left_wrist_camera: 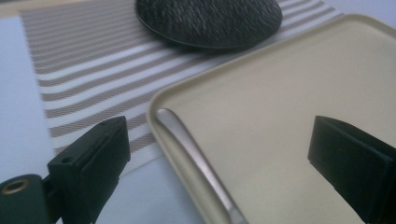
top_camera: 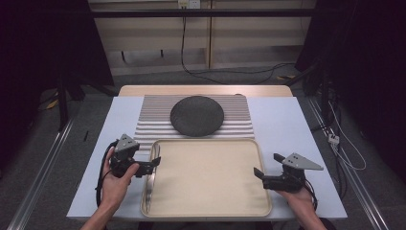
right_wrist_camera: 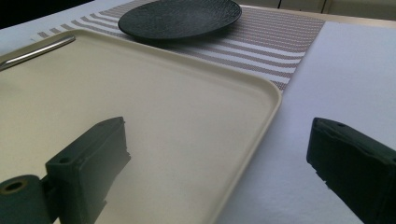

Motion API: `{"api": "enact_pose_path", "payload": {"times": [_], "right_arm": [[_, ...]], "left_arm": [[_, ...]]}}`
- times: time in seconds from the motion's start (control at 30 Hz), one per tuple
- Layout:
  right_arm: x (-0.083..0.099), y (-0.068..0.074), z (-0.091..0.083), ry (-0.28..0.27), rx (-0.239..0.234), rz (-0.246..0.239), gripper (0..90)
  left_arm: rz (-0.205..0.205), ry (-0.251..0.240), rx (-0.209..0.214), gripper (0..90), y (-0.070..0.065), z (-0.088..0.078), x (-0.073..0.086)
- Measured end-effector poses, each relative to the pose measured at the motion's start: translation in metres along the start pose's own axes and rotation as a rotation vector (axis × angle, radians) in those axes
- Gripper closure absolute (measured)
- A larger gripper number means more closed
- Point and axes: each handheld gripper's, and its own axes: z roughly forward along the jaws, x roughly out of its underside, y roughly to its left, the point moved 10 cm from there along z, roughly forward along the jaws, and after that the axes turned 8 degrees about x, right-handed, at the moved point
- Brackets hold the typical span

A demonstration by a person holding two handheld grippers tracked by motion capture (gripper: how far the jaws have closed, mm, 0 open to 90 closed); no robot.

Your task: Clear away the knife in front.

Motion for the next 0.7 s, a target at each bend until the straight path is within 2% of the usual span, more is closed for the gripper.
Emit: {"api": "enact_pose_path", "payload": {"times": [0.17,0.3,0.47,0.57,0.63,0.7], "right_arm": [[0.001,-0.002,-0.001,0.002,0.008,0.001,5.5],[0.001,-0.001,-0.002,0.002,0.011,0.004,5.5],[0.002,-0.002,-0.003,0.002,0.016,0.001,5.5],[0.001,-0.003,-0.004,-0.001,0.02,0.008,5.4],[0.002,-0.004,-0.005,0.001,0.027,0.012,5.1],[0.001,-0.005,-0.004,0.0,0.026,0.015,4.8]], "left_arm": [[0.002,-0.005,-0.027,5.4,0.005,-0.008,0.008],[0.004,-0.023,-0.026,5.5,0.006,-0.014,0.015],[0.002,-0.035,-0.05,5.5,0.008,-0.018,0.026],[-0.002,-0.018,-0.048,5.9,0.004,-0.017,0.034],[0.001,-0.009,-0.063,6.2,0.005,-0.017,0.035],[-0.007,-0.011,-0.059,6.4,0.007,-0.016,0.034]]}}
